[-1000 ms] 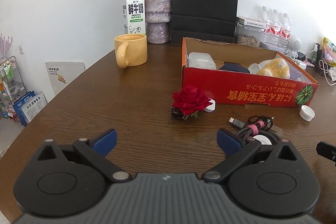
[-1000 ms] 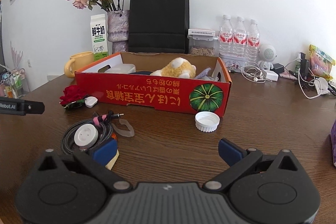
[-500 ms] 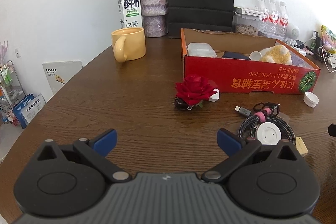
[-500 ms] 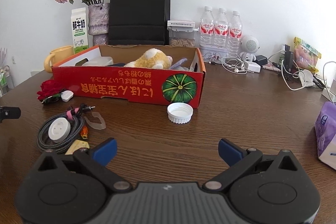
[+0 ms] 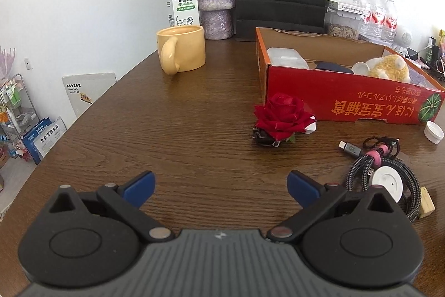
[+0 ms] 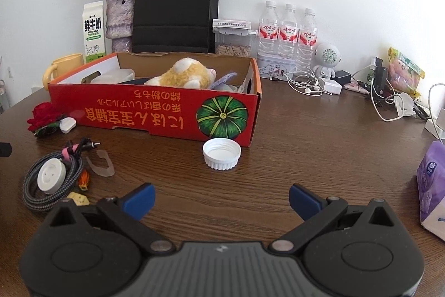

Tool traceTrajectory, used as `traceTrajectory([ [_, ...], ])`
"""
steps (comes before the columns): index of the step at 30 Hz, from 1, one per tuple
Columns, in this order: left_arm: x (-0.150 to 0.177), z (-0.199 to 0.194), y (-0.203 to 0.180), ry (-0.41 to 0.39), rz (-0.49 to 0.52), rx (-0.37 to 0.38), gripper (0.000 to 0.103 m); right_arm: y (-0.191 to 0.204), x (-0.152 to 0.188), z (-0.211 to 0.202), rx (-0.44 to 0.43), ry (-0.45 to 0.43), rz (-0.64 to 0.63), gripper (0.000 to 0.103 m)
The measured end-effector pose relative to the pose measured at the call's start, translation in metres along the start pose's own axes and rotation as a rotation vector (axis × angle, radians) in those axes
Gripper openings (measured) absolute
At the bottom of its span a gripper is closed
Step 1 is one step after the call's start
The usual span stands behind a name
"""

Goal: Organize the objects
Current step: 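Grasp the white cap with the right gripper while the left gripper grasps the red rose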

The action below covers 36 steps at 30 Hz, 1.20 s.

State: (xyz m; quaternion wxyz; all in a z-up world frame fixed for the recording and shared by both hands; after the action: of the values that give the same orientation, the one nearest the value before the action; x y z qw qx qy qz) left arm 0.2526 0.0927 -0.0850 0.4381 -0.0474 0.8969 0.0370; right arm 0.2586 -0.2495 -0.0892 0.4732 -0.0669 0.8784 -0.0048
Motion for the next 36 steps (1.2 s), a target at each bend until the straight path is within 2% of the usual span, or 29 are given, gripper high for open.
traceTrajectory([
  [11,-0.013,0.016,-0.001,0.003,0.008,-0.002,0.103,-0.006,-0.011,0.02,0.008,0.015,-0.007,0.103],
  [26,-0.042,0.033,-0.033,-0.026,0.06,0.063,0.103,-0.007,-0.022,0.052,0.019,0.032,-0.013,0.101],
  [30,-0.047,0.043,-0.042,-0.021,0.066,0.078,0.103,-0.006,-0.024,0.062,0.008,0.046,-0.012,0.092],
  [35,-0.053,0.053,-0.047,-0.019,0.054,0.083,0.103,-0.007,-0.027,0.07,-0.008,0.048,-0.004,0.089],
  [36,-0.054,0.054,-0.048,-0.018,0.047,0.092,0.103,-0.007,-0.028,0.071,-0.012,0.046,-0.005,0.086],
])
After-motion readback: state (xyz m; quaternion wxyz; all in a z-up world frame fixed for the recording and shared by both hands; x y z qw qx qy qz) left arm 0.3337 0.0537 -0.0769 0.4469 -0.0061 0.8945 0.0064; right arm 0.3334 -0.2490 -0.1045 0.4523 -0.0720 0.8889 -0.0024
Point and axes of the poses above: each gripper's, at about its wrist camera, not at the fingertips, and z roughly the way its jaws point, y to its left, x to its underside, the point moved 10 cm from there along z, roughly the way its jaws point, and after that the axes turned 2 degrees about x, right-handed, at the moved point
